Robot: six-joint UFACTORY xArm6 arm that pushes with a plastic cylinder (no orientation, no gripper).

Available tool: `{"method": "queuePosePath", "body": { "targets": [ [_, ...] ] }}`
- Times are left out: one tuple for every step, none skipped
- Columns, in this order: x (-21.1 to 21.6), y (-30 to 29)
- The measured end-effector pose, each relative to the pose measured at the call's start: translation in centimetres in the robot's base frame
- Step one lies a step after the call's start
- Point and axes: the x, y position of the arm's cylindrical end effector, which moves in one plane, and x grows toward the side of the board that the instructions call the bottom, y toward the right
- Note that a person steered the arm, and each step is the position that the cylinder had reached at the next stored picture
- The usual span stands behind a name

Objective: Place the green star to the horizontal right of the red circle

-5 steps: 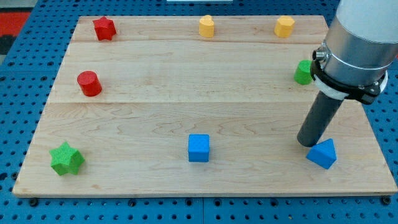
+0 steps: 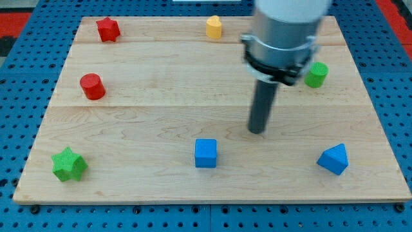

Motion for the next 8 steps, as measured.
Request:
{"method": "queuePosePath", "body": {
  "targets": [
    [-0.9,-5.9],
    [-0.9,-12.4],
    [-0.5,-19.1],
    [0.4,-26.8],
    [2.9,-31.0],
    [6.2,-32.1],
    [7.6,-32.1],
    [8.7,-32.1]
  ]
}}
